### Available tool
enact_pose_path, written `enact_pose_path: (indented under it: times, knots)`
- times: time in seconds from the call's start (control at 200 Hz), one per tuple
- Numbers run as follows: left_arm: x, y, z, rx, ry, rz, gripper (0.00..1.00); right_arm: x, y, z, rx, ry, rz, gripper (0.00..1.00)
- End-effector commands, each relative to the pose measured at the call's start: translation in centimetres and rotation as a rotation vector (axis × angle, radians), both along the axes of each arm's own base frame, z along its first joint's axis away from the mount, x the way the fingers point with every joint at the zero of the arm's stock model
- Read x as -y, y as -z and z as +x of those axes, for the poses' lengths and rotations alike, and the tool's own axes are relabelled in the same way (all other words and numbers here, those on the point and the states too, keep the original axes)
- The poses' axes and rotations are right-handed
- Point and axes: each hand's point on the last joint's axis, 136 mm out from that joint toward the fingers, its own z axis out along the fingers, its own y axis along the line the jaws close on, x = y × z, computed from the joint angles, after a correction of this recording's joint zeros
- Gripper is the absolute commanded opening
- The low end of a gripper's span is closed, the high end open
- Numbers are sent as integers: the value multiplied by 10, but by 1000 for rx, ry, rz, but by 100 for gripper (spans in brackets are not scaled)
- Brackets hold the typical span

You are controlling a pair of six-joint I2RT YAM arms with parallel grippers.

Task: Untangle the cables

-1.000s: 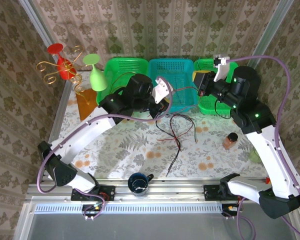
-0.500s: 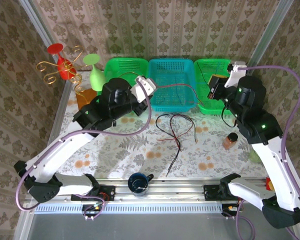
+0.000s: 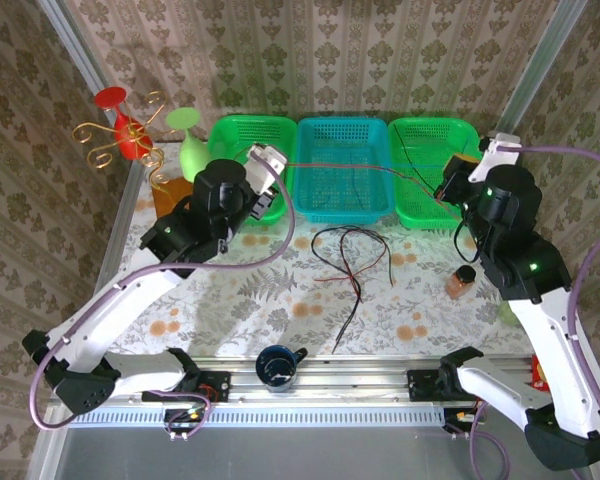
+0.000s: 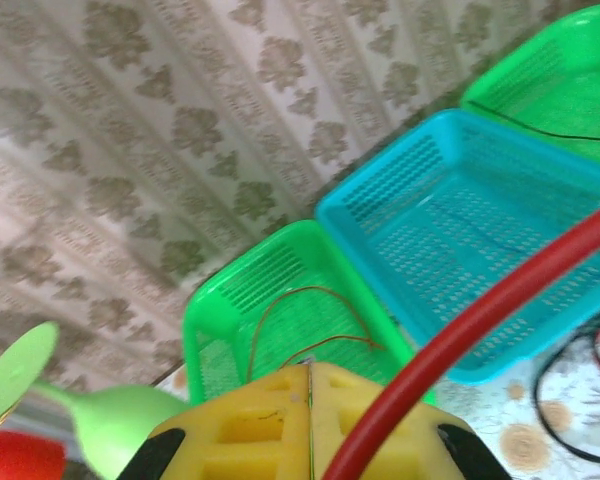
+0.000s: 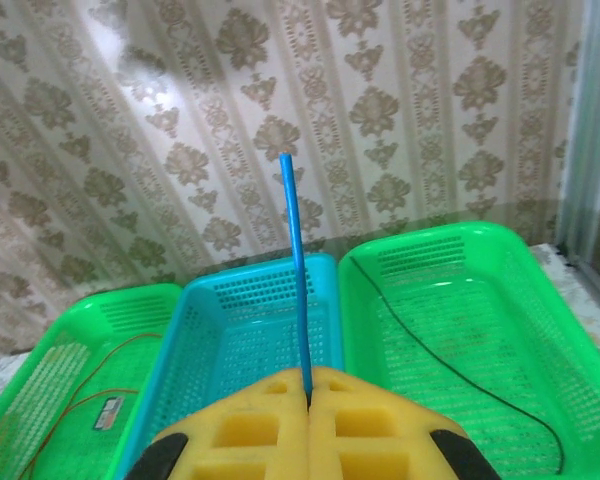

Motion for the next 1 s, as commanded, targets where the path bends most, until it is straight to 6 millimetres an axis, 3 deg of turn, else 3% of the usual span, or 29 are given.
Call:
enact_pose_path:
  times: [0.0,0.225,0.53,0.995]
  knots:
    - [-58,-39,5,137,-250,-115,0,35,-7,-13,44,170,0,0]
    - [-112,-58,-8,222,-396,-301,0,53,-6,-24,68,241,18,0]
    - [-169,-53,-22,240,-550,-442,0,78,-4,-42,143,363,55,0]
    - [-226,-47,-47,291,-716,-538,0,96,2,-58,141,445,40,0]
